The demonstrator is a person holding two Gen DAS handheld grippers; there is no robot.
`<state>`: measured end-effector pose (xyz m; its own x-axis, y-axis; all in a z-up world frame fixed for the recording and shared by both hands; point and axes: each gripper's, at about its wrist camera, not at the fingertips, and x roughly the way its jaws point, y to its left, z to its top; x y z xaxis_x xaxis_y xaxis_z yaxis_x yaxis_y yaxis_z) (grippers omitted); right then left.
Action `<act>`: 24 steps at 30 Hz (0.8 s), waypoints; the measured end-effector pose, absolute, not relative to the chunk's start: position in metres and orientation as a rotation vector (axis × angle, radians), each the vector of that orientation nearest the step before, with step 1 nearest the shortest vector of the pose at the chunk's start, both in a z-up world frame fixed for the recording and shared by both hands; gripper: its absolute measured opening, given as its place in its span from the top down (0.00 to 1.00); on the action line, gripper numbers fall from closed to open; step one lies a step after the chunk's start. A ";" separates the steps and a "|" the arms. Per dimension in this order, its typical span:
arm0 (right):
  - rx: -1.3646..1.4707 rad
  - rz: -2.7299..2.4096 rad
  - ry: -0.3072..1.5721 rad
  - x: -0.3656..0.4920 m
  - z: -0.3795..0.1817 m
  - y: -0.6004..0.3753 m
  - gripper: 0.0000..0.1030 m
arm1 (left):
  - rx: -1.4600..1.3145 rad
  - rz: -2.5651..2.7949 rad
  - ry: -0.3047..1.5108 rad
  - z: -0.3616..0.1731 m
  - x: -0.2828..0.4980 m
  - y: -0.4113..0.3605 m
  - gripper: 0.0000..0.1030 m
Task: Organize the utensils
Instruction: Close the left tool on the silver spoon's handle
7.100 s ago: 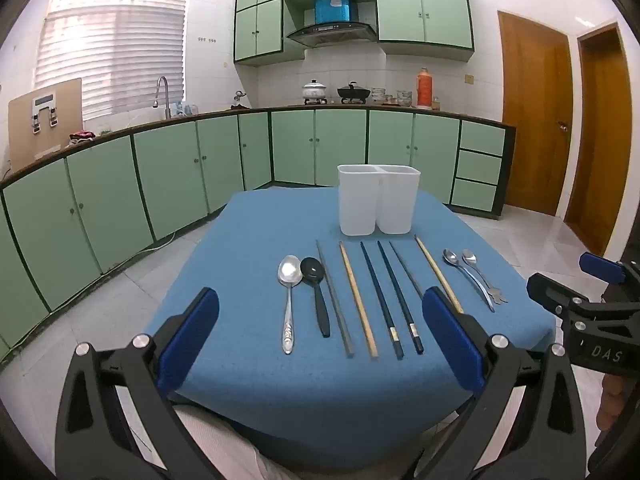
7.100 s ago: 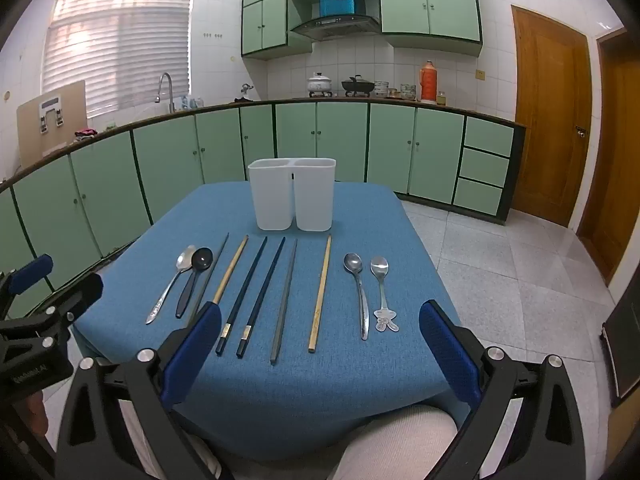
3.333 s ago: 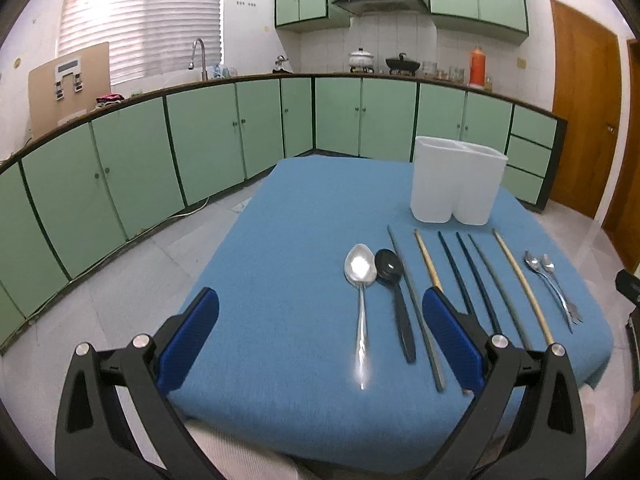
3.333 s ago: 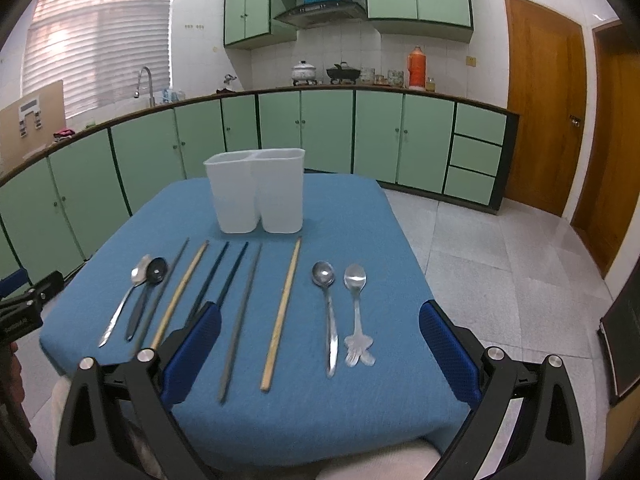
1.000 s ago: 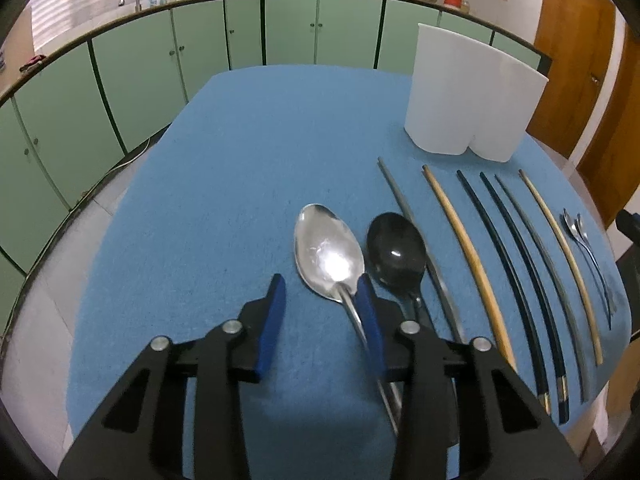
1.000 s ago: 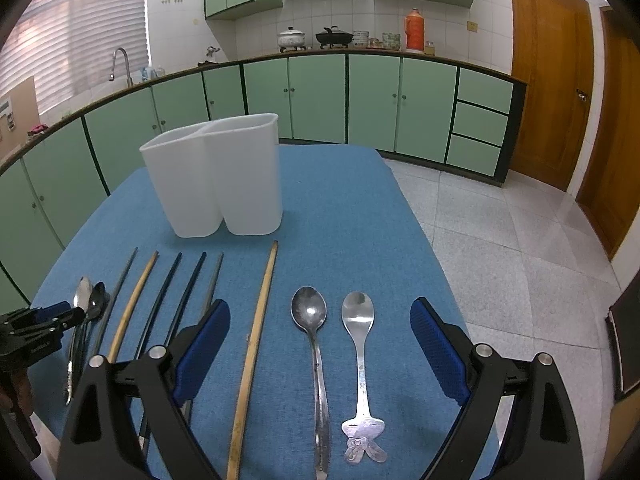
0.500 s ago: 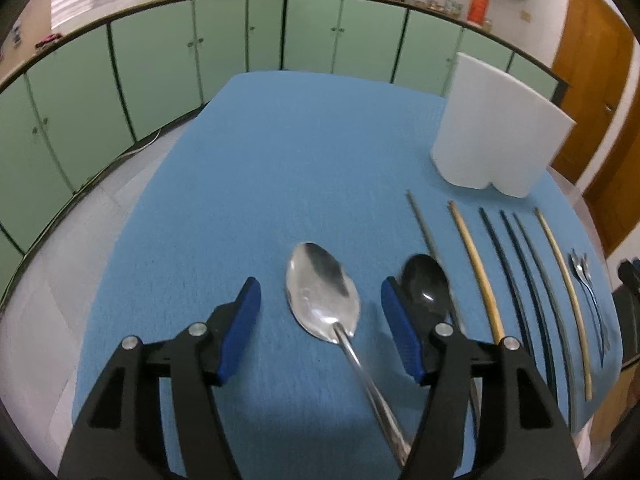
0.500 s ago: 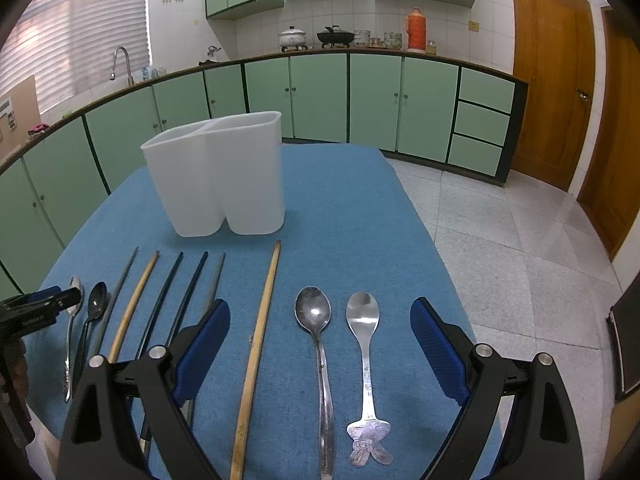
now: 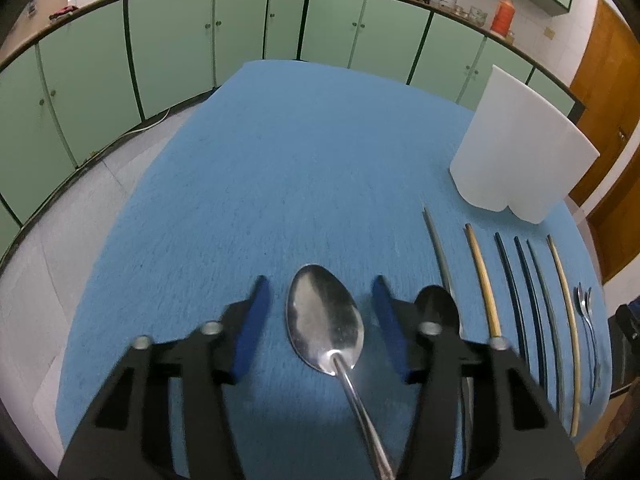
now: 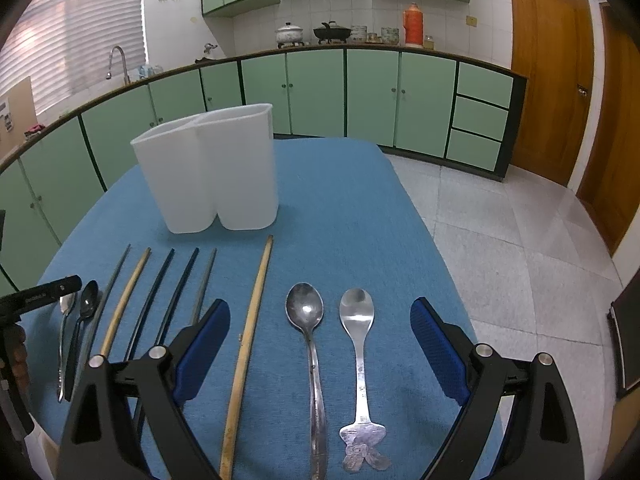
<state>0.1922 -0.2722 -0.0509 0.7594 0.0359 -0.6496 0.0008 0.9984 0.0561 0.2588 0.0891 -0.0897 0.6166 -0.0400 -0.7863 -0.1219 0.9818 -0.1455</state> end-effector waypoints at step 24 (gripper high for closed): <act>0.038 0.042 0.807 0.210 -0.071 -0.300 0.34 | -0.117 -0.044 0.831 -0.078 0.243 0.060 0.69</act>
